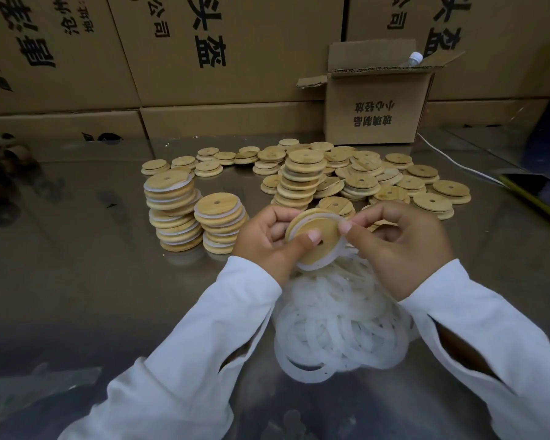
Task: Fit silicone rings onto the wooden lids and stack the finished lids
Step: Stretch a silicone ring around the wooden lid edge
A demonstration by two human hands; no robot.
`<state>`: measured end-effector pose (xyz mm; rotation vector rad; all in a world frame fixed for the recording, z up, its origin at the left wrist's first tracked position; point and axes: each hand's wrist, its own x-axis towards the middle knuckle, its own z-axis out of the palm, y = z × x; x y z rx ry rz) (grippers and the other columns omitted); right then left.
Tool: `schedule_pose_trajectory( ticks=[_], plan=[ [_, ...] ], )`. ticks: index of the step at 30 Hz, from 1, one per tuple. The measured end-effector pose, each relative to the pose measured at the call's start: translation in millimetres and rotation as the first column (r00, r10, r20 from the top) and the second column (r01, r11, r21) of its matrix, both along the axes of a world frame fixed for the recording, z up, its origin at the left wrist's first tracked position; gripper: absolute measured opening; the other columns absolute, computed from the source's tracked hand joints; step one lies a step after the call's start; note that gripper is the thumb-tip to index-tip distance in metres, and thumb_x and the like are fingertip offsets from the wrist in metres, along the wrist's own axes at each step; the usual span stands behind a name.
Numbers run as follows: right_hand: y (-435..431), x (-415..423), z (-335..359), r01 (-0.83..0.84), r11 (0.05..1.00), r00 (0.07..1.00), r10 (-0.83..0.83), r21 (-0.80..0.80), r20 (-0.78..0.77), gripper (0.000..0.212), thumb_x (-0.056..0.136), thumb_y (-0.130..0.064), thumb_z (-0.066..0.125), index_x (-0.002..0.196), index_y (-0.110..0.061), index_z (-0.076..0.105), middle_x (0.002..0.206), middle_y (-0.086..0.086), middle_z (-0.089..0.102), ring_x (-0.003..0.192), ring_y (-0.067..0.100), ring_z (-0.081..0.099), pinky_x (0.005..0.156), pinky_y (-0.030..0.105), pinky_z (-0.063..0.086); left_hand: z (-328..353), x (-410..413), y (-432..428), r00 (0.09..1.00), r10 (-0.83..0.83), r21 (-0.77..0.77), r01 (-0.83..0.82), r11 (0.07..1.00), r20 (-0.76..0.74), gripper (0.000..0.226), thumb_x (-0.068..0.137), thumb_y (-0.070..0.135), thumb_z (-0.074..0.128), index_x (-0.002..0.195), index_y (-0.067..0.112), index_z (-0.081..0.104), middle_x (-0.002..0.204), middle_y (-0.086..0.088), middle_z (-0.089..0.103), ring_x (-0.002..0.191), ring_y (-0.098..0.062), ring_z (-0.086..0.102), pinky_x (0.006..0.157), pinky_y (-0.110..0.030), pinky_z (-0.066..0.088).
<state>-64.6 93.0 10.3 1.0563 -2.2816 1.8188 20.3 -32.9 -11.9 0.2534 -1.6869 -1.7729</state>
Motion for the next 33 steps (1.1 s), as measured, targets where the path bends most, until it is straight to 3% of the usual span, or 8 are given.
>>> schedule_pose_trajectory(
  ticks=[6,10,13,20,25,29,33],
  plan=[
    [4,-3,7,-0.087,0.996,0.985,0.09,-0.027,0.149,0.014,0.075,-0.02,0.072,0.063,-0.021,0.065,0.051,-0.01,0.061,0.043,0.001,0.052,0.046,0.008,0.041,3,1,-1,0.997,-0.065,0.121,0.069,0.99,-0.039,0.028,0.06,0.015,0.068,0.087,0.011,0.061,0.07,-0.001,0.072,0.067,-0.013,0.068,0.064,-0.028,0.057],
    [3,-2,9,-0.123,0.992,0.98,0.126,-0.031,0.154,0.013,0.076,-0.018,0.071,0.065,-0.02,0.064,0.049,-0.013,0.06,0.043,0.0,0.052,0.047,0.007,0.041,2,-1,1,0.991,-0.093,0.326,0.12,0.938,-0.096,0.031,0.058,0.011,0.064,0.088,0.006,0.059,0.068,-0.003,0.071,0.064,-0.013,0.069,0.06,-0.026,0.057],
    [3,0,8,-0.106,0.994,0.988,0.108,-0.025,0.113,0.014,0.076,-0.017,0.071,0.064,-0.021,0.064,0.057,-0.004,0.063,0.047,0.005,0.053,0.046,0.007,0.041,0,-2,4,0.99,-0.087,0.41,0.124,0.904,-0.107,0.03,0.058,0.008,0.062,0.088,0.004,0.059,0.067,-0.004,0.071,0.062,-0.013,0.069,0.056,-0.025,0.057],
    [1,-2,0,-0.034,0.999,0.999,0.034,-0.011,0.039,0.015,0.075,-0.019,0.072,0.064,-0.023,0.063,0.068,-0.001,0.061,0.05,0.008,0.05,0.049,0.009,0.041,1,-2,4,0.998,-0.033,0.27,0.046,0.962,-0.05,0.022,0.064,0.004,0.067,0.084,0.007,0.058,0.066,-0.003,0.071,0.062,-0.014,0.068,0.059,-0.028,0.058],
    [-2,1,-6,0.01,0.999,0.999,-0.008,-0.045,0.044,0.009,0.07,-0.028,0.071,0.072,-0.024,0.063,0.073,-0.002,0.061,0.053,0.016,0.053,0.055,0.022,0.042,-1,-4,4,0.998,0.062,0.231,-0.06,0.971,-0.005,0.016,0.076,-0.004,0.064,0.08,0.01,0.057,0.063,-0.001,0.07,0.062,-0.015,0.067,0.064,-0.034,0.057],
    [-3,3,-7,0.081,0.996,0.996,-0.082,-0.045,-0.021,0.01,0.073,-0.027,0.071,0.065,-0.028,0.065,0.065,-0.01,0.065,0.054,0.007,0.056,0.051,0.009,0.041,0,-3,3,0.998,0.049,0.279,-0.034,0.96,-0.048,0.022,0.073,-0.008,0.067,0.082,0.009,0.056,0.063,-0.001,0.07,0.062,-0.014,0.068,0.06,-0.03,0.057],
    [-2,1,-6,0.105,0.994,0.989,-0.109,-0.039,-0.096,0.007,0.075,-0.029,0.068,0.068,-0.032,0.067,0.073,-0.014,0.065,0.061,0.006,0.057,0.055,0.008,0.042,-1,-3,4,0.998,-0.051,0.224,0.055,0.973,-0.023,0.037,0.056,0.003,0.066,0.091,0.015,0.06,0.077,-0.001,0.07,0.072,-0.013,0.068,0.061,-0.025,0.056]
  ],
)
